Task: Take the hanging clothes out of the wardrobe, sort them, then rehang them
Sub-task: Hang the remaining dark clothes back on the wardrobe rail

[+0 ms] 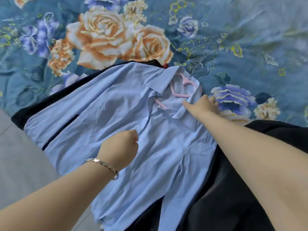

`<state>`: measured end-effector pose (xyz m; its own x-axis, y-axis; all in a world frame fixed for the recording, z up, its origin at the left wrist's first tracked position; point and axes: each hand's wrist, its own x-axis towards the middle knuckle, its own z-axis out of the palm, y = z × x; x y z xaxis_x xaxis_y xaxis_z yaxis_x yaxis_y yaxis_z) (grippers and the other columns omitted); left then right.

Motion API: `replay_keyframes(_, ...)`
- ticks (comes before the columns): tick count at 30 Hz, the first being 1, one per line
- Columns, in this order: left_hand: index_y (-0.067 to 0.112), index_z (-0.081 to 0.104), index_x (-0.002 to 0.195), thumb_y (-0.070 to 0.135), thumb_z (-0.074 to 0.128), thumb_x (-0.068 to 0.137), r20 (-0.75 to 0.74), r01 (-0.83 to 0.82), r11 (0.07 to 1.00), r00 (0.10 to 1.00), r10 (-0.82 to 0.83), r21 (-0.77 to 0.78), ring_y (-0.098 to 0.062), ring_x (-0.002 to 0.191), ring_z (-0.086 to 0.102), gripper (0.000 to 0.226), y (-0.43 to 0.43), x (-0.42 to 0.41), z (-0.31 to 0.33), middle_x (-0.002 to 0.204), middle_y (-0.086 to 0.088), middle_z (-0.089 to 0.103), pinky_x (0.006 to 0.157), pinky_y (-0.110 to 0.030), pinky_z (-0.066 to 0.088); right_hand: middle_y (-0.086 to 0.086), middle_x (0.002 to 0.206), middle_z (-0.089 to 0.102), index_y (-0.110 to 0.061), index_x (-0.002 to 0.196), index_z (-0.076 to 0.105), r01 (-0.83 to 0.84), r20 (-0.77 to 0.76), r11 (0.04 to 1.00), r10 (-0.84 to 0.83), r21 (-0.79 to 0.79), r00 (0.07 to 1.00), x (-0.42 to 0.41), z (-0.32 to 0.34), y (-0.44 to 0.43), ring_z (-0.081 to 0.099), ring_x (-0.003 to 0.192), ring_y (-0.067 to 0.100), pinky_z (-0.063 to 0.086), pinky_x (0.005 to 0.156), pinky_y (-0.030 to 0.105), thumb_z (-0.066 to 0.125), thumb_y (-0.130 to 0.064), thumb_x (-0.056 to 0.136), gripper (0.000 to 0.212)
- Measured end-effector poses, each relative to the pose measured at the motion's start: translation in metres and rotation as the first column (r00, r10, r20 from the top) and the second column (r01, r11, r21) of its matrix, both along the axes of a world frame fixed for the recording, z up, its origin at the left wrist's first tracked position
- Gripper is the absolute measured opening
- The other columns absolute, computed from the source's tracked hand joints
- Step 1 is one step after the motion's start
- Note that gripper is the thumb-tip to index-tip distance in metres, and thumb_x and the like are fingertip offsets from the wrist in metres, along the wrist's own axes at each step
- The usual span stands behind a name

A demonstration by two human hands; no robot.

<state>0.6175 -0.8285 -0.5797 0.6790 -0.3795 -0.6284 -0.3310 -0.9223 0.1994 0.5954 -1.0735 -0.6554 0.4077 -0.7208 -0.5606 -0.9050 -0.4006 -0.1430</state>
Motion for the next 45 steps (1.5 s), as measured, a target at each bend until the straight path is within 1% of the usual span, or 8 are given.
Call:
replay_keyframes(8,0.023,0.057,0.106,0.015,0.038,0.093,-0.009,-0.101,0.995,0.995,0.101,0.011,-0.017,0.084,0.044,0.024,0.003,0.017,0.004,0.092,0.008,0.049,0.066,-0.026,0.034,0.024,0.123,0.046,0.005,0.112,0.049,0.019,0.202,0.984,0.017,-0.177,0.979,-0.004,0.003,-0.007,0.049,0.112,0.039,0.041,0.086,0.043,0.051,-0.019,0.089,0.034)
replay_keyframes(12,0.024,0.055,0.095,0.016,0.039,0.092,0.02,-0.138,0.99,0.99,0.139,-0.013,-0.018,0.08,0.046,0.019,0.017,0.017,0.021,0.081,0.01,0.049,0.056,-0.026,0.03,0.013,0.074,0.049,-0.005,0.075,0.047,0.072,0.504,0.993,-0.108,0.089,0.857,-0.028,0.04,0.005,0.048,0.078,0.024,0.03,0.065,0.03,0.061,-0.018,0.087,0.023)
replay_keyframes(18,0.023,0.056,0.095,0.019,0.038,0.094,0.097,-0.241,0.968,0.964,0.247,-0.07,-0.019,0.082,0.053,0.019,0.055,0.001,0.071,0.088,0.006,0.06,0.056,-0.027,0.033,-0.018,0.075,0.058,-0.018,0.087,0.059,0.008,0.606,0.874,-0.343,0.486,0.718,-0.048,0.134,0.056,0.052,0.072,-0.005,0.04,0.056,-0.003,0.065,-0.014,0.086,0.008)
replay_keyframes(23,0.025,0.056,0.094,0.019,0.038,0.093,0.144,-0.292,0.949,0.94,0.308,-0.121,-0.017,0.075,0.053,0.019,0.119,-0.018,0.134,0.077,0.01,0.056,0.055,-0.026,0.037,-0.022,0.062,0.066,-0.023,0.086,0.064,-0.26,0.581,0.722,-0.236,0.642,0.779,-0.052,0.21,0.131,0.058,0.063,-0.007,0.044,0.06,0.009,0.067,-0.039,0.082,0.017)
replay_keyframes(26,0.027,0.054,0.088,0.019,0.04,0.092,0.169,-0.367,0.916,0.904,0.392,-0.161,-0.02,0.083,0.057,0.016,0.172,-0.038,0.173,0.084,0.007,0.06,0.06,-0.026,0.039,-0.014,0.066,0.057,-0.016,0.084,0.06,-0.425,0.624,0.725,-0.008,0.541,0.781,-0.052,0.259,0.189,0.051,0.063,0.001,0.039,0.062,0.022,0.051,-0.065,0.074,0.051)
replay_keyframes(28,0.026,0.056,0.088,0.021,0.043,0.091,0.189,-0.416,0.89,0.874,0.448,-0.186,-0.022,0.091,0.059,0.014,0.216,-0.056,0.201,0.095,0.004,0.065,0.067,-0.027,0.043,-0.007,0.072,0.056,-0.02,0.078,0.056,-0.536,0.661,0.709,0.131,0.458,0.739,-0.056,0.293,0.233,0.051,0.067,0.007,0.038,0.064,0.027,0.055,-0.055,0.083,0.036)
replay_keyframes(38,0.032,0.05,0.087,0.023,0.042,0.092,0.372,-0.666,0.73,0.646,0.667,-0.152,-0.02,0.105,0.058,0.014,0.484,-0.211,0.339,0.115,0.003,0.064,0.071,-0.025,0.038,-0.003,0.071,0.058,-0.02,0.068,0.057,-0.924,0.698,0.28,0.606,0.262,0.381,-0.106,0.454,0.497,0.052,0.067,0.008,0.039,0.061,0.024,0.067,-0.02,0.083,0.018)
replay_keyframes(45,0.021,0.064,0.094,0.017,0.044,0.09,0.386,-0.886,0.372,0.252,0.887,-0.276,-0.025,0.099,0.06,0.021,0.618,-0.32,0.394,0.106,-0.006,0.067,0.077,-0.027,0.046,0.001,0.073,0.062,-0.009,0.081,0.066,-0.957,0.737,-0.01,0.641,0.288,0.215,-0.158,0.525,0.666,0.057,0.065,0.014,0.043,0.06,0.025,0.068,-0.023,0.082,0.014)
